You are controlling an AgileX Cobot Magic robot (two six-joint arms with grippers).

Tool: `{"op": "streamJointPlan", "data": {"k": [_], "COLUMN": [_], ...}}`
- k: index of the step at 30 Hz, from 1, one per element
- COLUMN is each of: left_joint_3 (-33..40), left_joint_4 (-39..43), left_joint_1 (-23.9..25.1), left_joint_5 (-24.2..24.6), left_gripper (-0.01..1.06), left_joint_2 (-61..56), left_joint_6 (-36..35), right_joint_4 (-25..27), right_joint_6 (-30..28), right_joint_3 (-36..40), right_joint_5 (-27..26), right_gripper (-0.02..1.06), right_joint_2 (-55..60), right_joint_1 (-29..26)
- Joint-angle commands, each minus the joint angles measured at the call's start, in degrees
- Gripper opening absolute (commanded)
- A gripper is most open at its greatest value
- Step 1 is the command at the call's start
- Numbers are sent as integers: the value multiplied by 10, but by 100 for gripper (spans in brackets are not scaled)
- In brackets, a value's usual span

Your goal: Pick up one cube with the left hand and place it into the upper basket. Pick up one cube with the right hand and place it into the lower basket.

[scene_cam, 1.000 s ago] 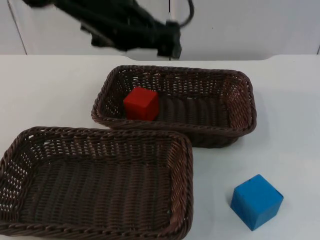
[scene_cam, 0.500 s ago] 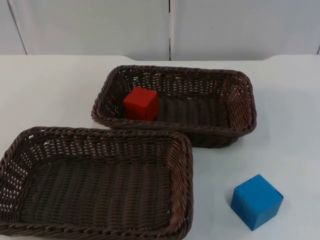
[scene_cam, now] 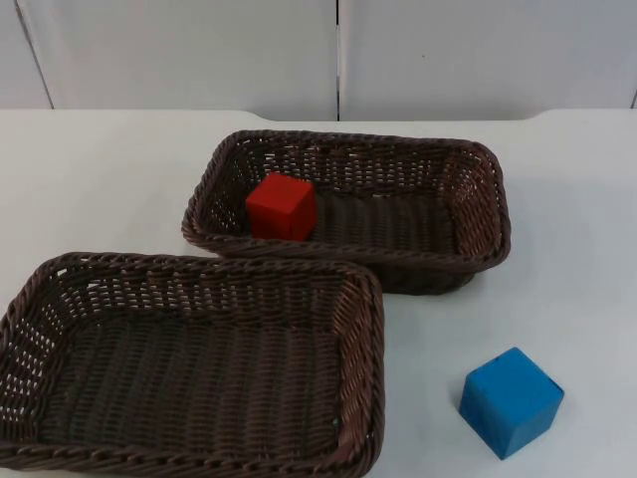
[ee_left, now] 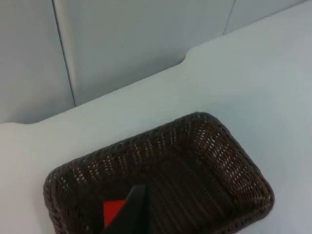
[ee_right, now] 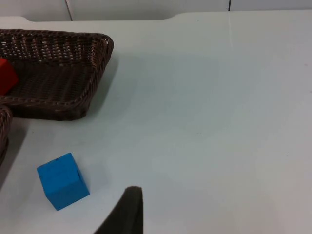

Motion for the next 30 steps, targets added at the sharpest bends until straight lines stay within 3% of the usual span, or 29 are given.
{"op": "streamJointPlan", "data": {"k": [1,20,30], "left_joint_3": [16,197,237], "left_joint_4": [-5,4,17], "left_joint_1": [-1,-1,-1], "left_joint_5": [4,41,41], "left_gripper": [105,105,105], "left_joint_2": [-25,-235,-310], "left_joint_6": [-1,0,0], "right_joint_4": [0,0,0], "right_joint_6": [-3,-3,-3], "right_joint_3": [1,1,1], "right_joint_5": [-2,-2,-2], "right_gripper": [105,105,105], "right_joint_2": [-2,-2,-2], "right_joint_1": [-3,-3,-3]}}
